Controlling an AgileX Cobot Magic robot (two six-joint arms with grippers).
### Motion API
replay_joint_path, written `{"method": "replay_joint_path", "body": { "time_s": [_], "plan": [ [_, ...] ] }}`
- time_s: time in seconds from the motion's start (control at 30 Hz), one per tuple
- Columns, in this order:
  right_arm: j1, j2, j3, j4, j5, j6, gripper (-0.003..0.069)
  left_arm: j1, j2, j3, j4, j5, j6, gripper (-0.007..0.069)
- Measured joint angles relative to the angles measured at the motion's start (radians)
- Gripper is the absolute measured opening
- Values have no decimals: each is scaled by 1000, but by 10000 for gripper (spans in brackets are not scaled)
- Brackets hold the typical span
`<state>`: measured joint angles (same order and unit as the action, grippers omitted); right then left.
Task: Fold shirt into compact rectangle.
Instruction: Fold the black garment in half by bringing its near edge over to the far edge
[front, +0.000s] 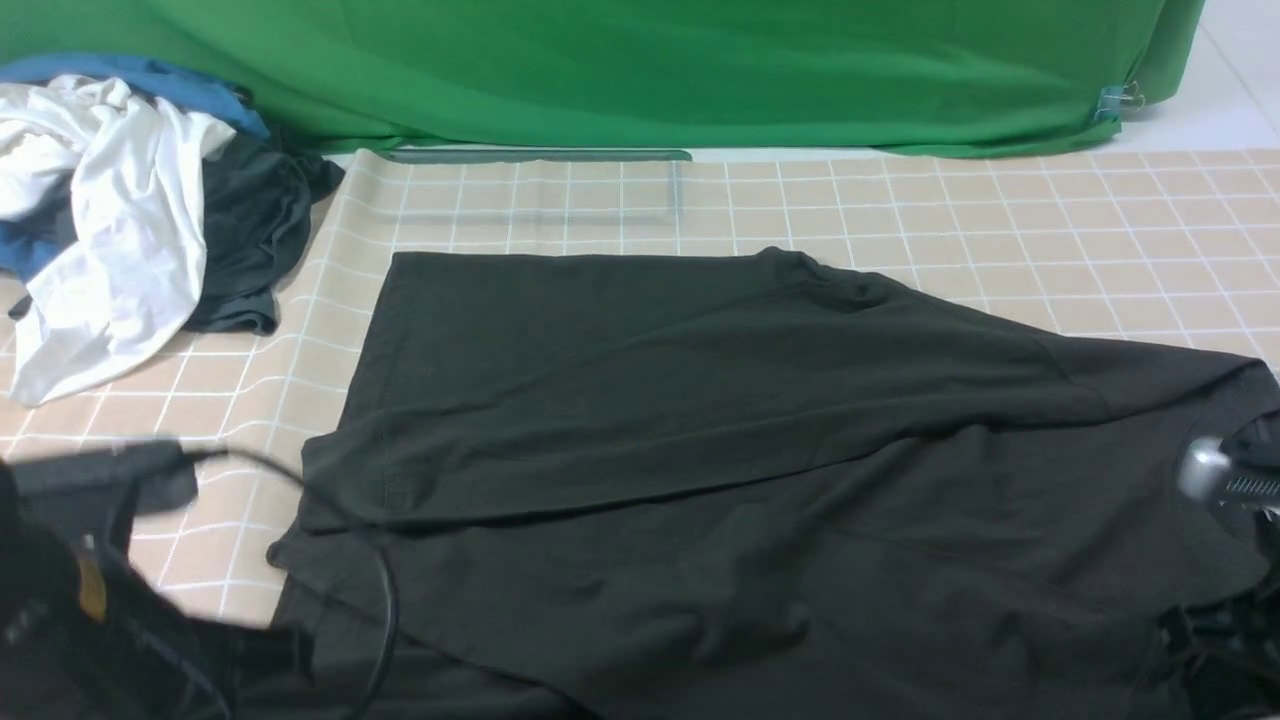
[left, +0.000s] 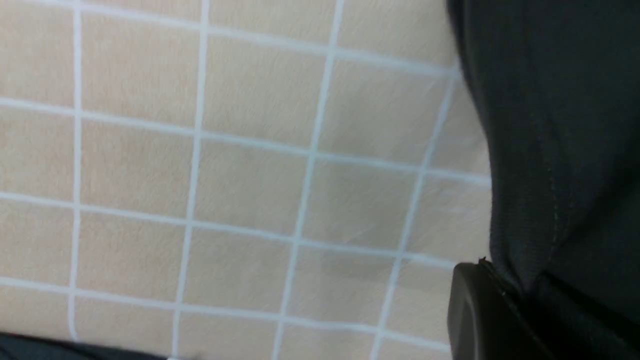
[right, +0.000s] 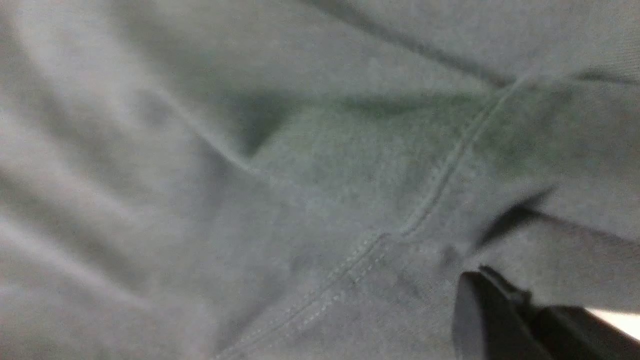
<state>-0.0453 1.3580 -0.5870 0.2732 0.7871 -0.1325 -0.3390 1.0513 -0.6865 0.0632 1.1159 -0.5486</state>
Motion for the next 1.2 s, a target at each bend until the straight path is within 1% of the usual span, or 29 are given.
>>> {"method": "replay_joint_path", "body": {
  "time_s": [0.1, 0.13, 0.2, 0.23, 0.33, 0.4, 0.43, 0.63, 0.7, 0.77, 0.8, 0.83, 0.93, 0.97, 1.07, 1.13, 1.2],
  "plan": [
    [1, -36, -72, -7, 63, 0, 59, 33, 18, -93, -1, 19, -6, 30],
    [1, -38, -76, -7, 67, 0, 59, 39, 23, -98, 0, 19, -7, 30],
    [1, -40, -129, -18, 100, 3, 59, 84, 57, -150, 0, 23, -7, 30],
    [1, -40, -133, -18, 100, 2, 59, 84, 61, -155, 0, 23, -6, 30],
    [1, -36, -218, -29, 114, 16, 59, 153, 144, -241, -16, 20, 29, 30],
    [1, -27, -255, -30, 119, 19, 59, 172, 172, -269, -25, 15, 36, 30],
    [1, -9, -302, -30, 126, 21, 59, 192, 222, -319, -33, 11, 50, 30],
    [1, 169, -534, -33, 166, 35, 59, 260, 447, -558, -82, -2, 90, 30],
    [1, 234, -598, -34, 179, 42, 59, 271, 519, -624, -96, 0, 94, 30],
    [1, 329, -719, -34, 211, 51, 59, 283, 614, -737, -103, 15, 102, 30],
    [1, 337, -729, -34, 214, 52, 59, 286, 633, -759, -104, 17, 102, 30],
    [1, 409, -815, -34, 240, 56, 59, 296, 710, -833, -106, 33, 106, 30],
    [-4, 539, -965, -33, 276, 78, 59, 311, 845, -987, -106, 68, 109, 30],
    [-4, 547, -973, -33, 278, 78, 59, 311, 845, -997, -106, 70, 109, 30],
    [-10, 677, -1112, -38, 282, 96, 59, 319, 976, -1149, -108, 86, 109, 30],
    [-10, 726, -1165, -41, 269, 113, 71, 319, 1033, -1210, -107, 86, 108, 30],
    [-10, 768, -1208, -43, 260, 133, 115, 319, 1073, -1249, -107, 92, 107, 30]
  ]
}}
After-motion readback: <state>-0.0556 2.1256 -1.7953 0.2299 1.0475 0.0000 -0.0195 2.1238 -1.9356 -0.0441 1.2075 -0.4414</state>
